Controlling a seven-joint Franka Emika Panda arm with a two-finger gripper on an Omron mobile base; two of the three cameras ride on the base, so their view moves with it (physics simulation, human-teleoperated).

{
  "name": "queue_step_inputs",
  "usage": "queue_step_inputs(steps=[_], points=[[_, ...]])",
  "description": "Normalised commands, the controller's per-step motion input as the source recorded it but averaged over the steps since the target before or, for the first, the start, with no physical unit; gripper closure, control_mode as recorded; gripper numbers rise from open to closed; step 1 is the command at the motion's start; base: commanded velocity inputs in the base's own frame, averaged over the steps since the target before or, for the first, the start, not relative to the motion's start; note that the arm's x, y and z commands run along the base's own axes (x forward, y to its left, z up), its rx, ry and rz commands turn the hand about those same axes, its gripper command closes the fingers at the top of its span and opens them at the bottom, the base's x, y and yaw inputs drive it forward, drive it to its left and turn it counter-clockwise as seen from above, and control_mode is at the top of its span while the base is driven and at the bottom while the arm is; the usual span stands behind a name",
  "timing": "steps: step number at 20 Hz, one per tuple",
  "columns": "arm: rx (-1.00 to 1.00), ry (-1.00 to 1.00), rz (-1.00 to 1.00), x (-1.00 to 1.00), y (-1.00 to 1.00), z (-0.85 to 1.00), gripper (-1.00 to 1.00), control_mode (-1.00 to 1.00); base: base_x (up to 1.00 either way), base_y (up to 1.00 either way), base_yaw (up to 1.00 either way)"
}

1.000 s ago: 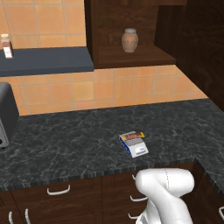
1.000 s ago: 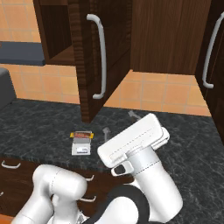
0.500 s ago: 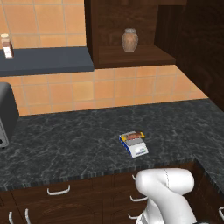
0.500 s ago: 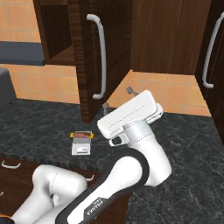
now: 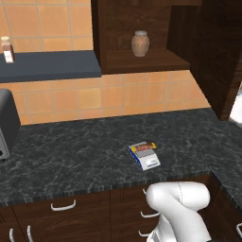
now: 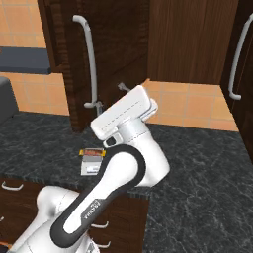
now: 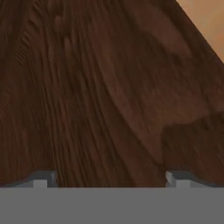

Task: Pick the bar and place it on the digital scale for weighing, and close the cabinet.

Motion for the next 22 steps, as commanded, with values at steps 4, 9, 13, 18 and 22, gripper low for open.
queue_step_inputs(steps=[4,9,13,18,22], points=[[0.00,-0.01,-0.18,0.71,1.00,0.10,-1.00,-1.00,0.00,0.00,0.00],[0.02,0.06,-0.22,1.00,0.50,0.21,-1.00,-1.00,0.00,0.00,0.00],[0.03,0.13,-0.16,0.99,0.10,0.00,-1.00,-1.00,0.00,0.00,0.00],[0.00,0.12,-0.09,1.00,0.03,0.00,-1.00,-1.00,0.00,0.00,0.00],[0.00,0.06,-0.01,0.88,0.04,-0.02,-1.00,-1.00,0.00,0.00,0.00]])
